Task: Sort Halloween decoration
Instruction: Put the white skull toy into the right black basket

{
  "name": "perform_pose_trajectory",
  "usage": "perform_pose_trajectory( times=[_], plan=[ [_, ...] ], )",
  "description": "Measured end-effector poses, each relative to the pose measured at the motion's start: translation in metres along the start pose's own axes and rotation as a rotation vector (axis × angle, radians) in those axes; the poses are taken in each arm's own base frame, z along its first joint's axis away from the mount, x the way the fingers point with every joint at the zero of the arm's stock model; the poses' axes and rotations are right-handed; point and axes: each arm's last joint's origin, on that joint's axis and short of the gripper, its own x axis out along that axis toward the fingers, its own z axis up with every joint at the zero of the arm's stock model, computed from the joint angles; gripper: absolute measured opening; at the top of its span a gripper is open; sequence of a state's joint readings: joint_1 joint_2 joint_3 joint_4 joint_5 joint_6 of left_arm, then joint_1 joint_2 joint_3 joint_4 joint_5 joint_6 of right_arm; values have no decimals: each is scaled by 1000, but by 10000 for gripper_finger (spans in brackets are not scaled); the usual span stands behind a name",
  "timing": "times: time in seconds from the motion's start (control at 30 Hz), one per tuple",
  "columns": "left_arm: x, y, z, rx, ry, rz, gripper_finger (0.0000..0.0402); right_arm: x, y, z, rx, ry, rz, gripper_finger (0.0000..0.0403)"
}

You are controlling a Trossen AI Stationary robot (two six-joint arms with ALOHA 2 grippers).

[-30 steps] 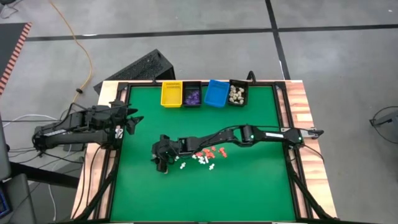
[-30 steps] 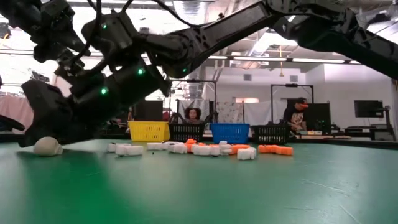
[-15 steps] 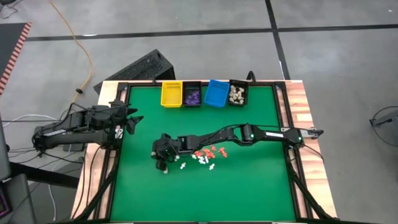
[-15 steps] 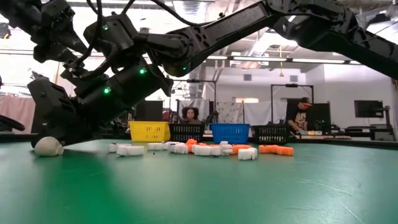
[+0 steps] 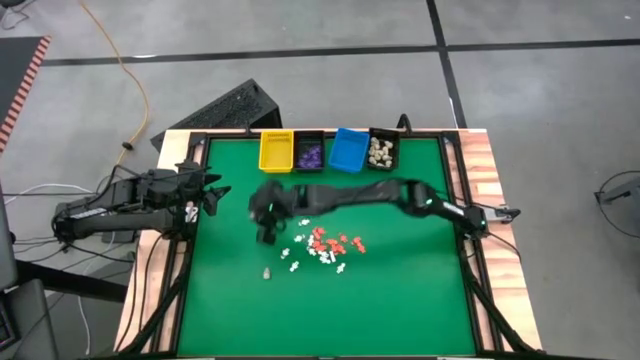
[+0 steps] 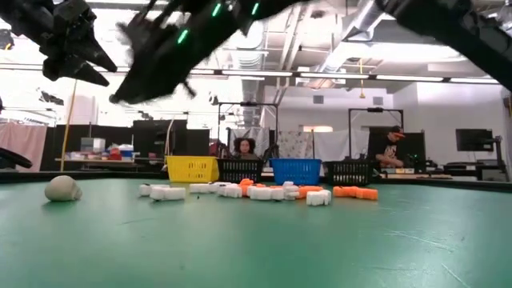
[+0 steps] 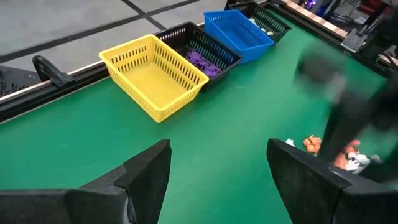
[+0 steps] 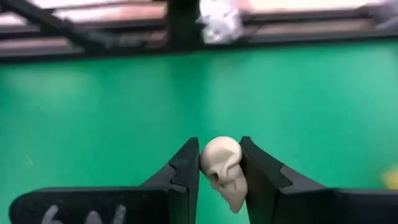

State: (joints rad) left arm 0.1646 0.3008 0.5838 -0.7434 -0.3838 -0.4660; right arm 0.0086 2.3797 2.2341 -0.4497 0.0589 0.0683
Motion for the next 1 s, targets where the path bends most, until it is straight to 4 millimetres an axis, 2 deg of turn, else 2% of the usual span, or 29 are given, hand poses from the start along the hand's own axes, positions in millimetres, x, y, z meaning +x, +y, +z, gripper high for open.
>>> perform_pose_trajectory(
  times=[0.1, 0.33, 0.4, 0.53, 0.63, 0.8, 0.93, 1.0],
  plan=[
    [0, 0, 0, -1, -3, 6, 256, -43, -27, 16, -52, 91, -76, 112],
    [0, 1, 0, -11, -12, 25, 256, -124, -96, 19, -75, 365, -235, 115],
    [0, 1, 1, -19, -19, 37, 256, -141, -114, 13, -49, 435, -261, 116],
    [0, 1, 0, -27, -19, 43, 256, -157, -148, -18, 20, 589, -298, 117],
    [0, 1, 0, -28, -18, 44, 256, -176, -167, -44, 83, 621, -327, 118],
    [0, 2, 0, -30, -22, 55, 256, -203, -184, -101, 193, 609, -391, 119],
    [0, 3, 1, -31, -45, 101, 256, -222, -196, -132, 290, 532, -465, 119],
    [0, 4, 1, -38, -56, 120, 256, -224, -202, -150, 329, 527, -492, 120]
  ],
)
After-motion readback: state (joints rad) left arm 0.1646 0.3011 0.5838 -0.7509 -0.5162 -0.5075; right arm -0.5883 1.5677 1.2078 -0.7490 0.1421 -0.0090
